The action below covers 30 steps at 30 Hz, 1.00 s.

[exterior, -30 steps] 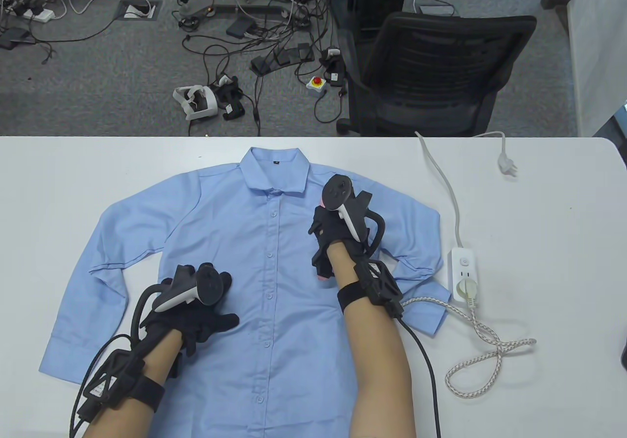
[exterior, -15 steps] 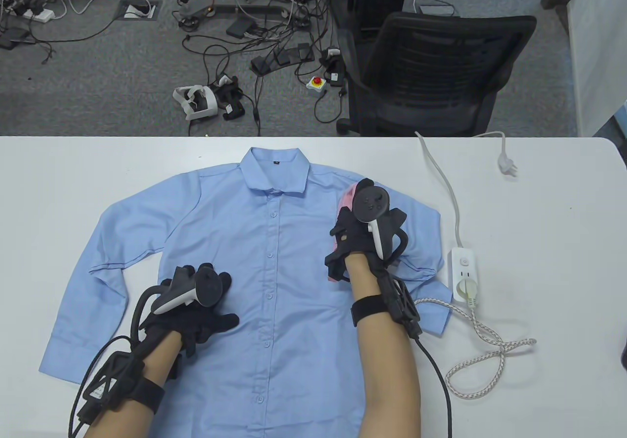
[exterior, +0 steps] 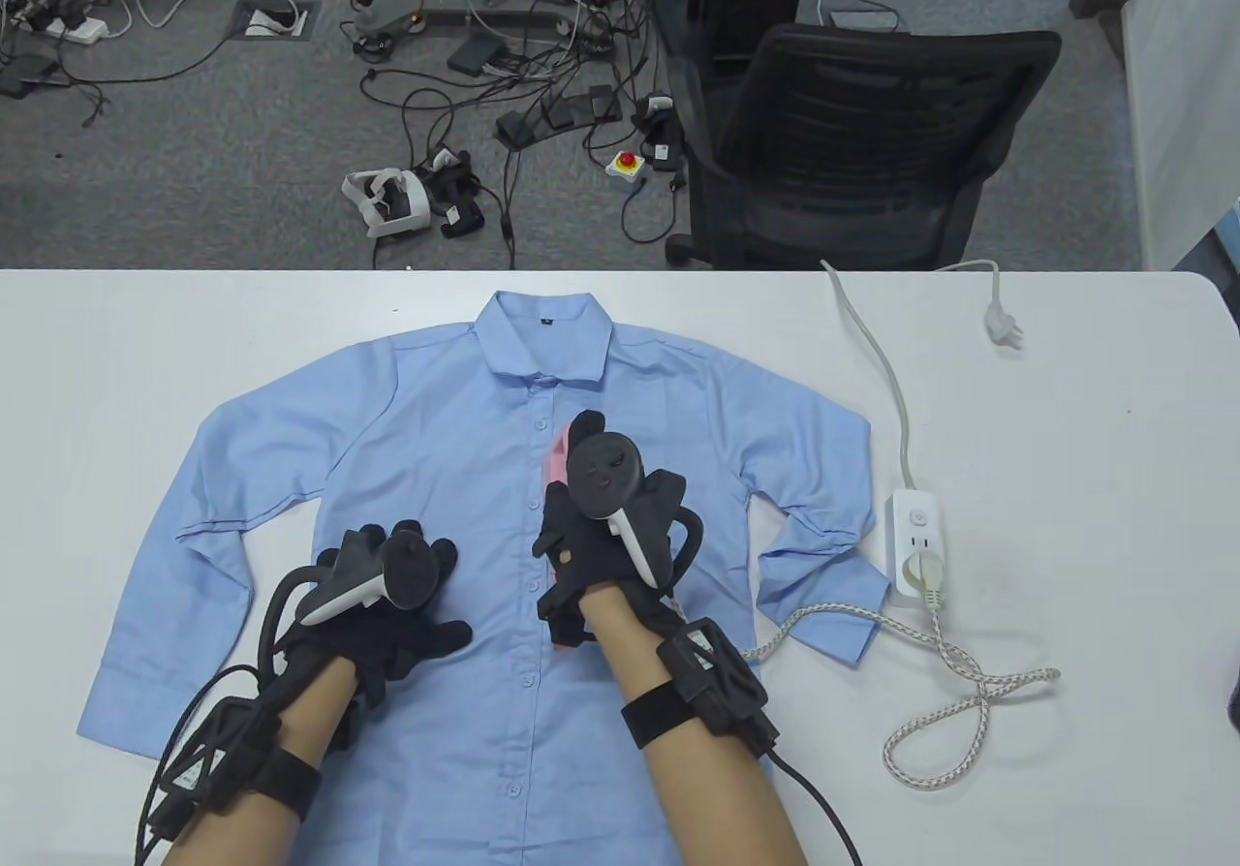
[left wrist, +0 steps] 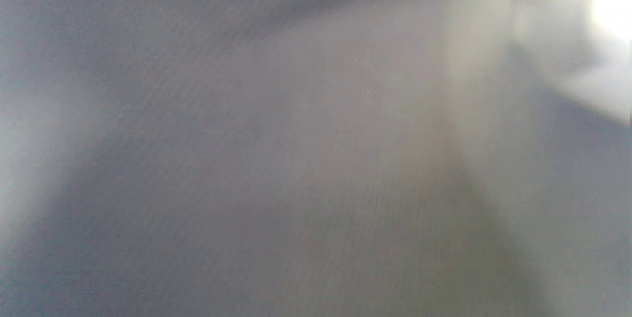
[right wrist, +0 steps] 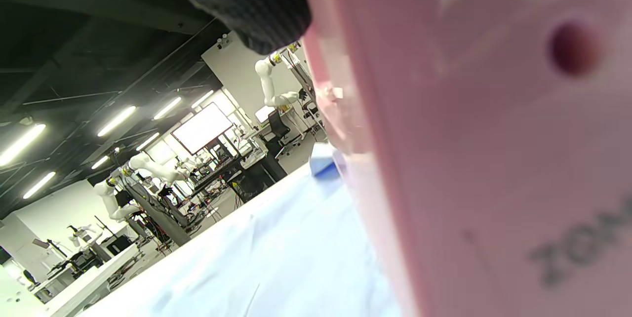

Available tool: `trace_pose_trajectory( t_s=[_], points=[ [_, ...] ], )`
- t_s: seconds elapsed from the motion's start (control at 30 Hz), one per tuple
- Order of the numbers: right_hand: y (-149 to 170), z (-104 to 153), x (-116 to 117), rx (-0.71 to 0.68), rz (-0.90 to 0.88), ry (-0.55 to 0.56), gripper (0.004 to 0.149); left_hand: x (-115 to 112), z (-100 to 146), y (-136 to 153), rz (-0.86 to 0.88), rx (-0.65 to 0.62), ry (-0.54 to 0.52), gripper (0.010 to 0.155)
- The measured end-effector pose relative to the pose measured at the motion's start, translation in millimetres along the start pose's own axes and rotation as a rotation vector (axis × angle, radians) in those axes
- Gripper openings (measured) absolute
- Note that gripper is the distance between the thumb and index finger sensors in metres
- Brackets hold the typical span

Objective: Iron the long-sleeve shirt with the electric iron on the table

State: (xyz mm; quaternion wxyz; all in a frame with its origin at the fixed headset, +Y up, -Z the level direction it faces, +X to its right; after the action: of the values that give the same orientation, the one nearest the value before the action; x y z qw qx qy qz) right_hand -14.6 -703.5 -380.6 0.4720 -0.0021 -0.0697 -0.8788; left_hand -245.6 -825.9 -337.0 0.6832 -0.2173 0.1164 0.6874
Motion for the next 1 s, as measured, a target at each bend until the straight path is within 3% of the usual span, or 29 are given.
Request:
trace_pose_trajectory(
  t_s=[0.3, 1.0],
  points=[
    [15, -18, 35, 0.140, 0.035, -0.016, 0.071, -3, -1, 6, 0.057, -0.008, 0.017, 0.088],
    [19, -16, 31, 0.211, 0.153, 0.110, 0.069, -5, 1, 8, 0.072, -0.002, 0.006, 0.086]
  ],
)
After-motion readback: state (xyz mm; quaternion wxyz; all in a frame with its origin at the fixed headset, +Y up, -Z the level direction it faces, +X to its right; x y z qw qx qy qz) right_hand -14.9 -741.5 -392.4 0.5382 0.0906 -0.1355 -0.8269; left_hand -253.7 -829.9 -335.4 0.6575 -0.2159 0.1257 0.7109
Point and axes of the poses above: the tracker on the back of each hand, its own y axis roughly to the little-finger side, its own z axis roughly from the fingertips to the wrist, x = y × z, the point moved 5 cm from there along -z, roughly from the wrist to the fingertips, and after that the axes turned 8 degrees about -y, right-handed, at the moved point
